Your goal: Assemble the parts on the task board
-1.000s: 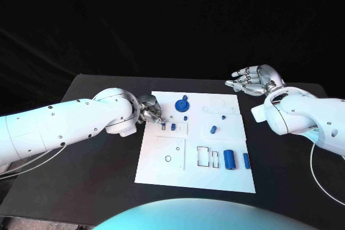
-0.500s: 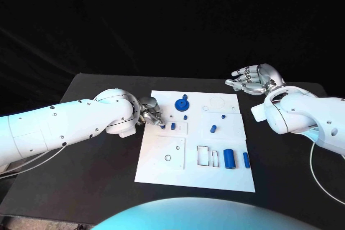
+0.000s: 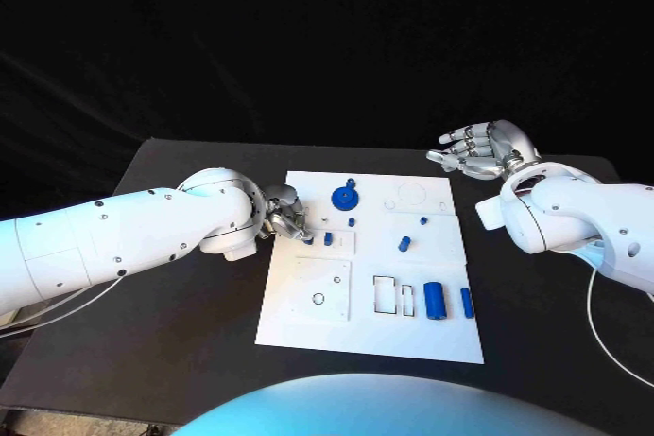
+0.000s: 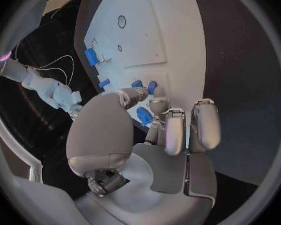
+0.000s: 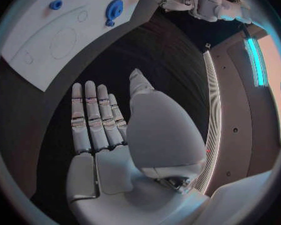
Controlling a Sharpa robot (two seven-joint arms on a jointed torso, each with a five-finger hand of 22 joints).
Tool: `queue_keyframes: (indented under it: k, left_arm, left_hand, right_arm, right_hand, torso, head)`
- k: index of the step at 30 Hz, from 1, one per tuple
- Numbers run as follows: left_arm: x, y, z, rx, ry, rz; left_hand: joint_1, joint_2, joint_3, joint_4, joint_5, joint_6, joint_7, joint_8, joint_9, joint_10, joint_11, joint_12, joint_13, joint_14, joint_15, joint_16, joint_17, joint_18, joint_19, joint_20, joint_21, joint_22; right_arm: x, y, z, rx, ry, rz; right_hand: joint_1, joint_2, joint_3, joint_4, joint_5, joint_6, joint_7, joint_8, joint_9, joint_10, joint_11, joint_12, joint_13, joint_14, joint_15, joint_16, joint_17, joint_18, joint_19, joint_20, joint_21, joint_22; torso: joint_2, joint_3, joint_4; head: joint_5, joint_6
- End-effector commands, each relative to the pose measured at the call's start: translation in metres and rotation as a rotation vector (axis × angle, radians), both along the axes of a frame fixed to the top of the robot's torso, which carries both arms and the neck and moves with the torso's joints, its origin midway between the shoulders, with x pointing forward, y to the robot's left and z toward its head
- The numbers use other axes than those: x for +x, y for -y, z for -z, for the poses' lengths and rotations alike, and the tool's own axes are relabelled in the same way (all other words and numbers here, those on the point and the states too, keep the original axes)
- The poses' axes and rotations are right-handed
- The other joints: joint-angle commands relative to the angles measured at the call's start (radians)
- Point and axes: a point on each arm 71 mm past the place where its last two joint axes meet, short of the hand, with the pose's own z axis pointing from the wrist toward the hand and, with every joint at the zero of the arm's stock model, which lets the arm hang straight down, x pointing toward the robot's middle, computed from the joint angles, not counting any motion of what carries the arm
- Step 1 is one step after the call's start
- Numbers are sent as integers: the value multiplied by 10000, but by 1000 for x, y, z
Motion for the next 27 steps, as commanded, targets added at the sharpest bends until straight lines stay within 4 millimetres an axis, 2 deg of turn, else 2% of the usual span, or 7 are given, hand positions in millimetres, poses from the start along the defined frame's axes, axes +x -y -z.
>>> queue_keyframes:
  k: [1,13,27]
  left_arm:
    - [-1,1,1,121,-129,166]
    - [1,4,2,127,-110,150]
    - [4,9,5,300,-365,303]
  left_hand:
    - [44,54,1778,-1788,43,71,-11,42,11,40,5,61,3,742,-72,47,1356,-57,57,-14,34,13]
    - [37,51,1778,-1794,57,81,-12,34,7,48,5,58,9,742,-72,47,1356,-57,54,-17,32,9]
    - [31,59,1781,-1791,61,85,-11,29,5,51,5,57,11,741,-72,46,1354,-58,56,-18,34,14]
  right_arm:
    - [0,-2,0,-22,42,-196]
    - [-1,-2,0,-18,43,-202]
    - [-1,-2,0,-9,38,-225]
  right_hand:
    - [-86,33,-49,-12,-18,-82,476,50,-10,-94,4,26,-7,-70,23,-62,-11,110,-31,28,-48,-10]
    - [-86,33,-49,-12,-18,-82,476,50,-10,-94,4,26,-7,-70,23,-62,-11,110,-31,28,-48,-10]
    - [-86,33,-49,-12,-18,-82,476,50,-10,-94,4,26,-7,-70,23,-62,-11,110,-31,28,-48,-10]
  torso:
    - [0,2,-3]
    - [10,0,-4]
    - [12,2,-8]
  head:
    - [9,3]
    - [1,-4]
    - [-11,-66]
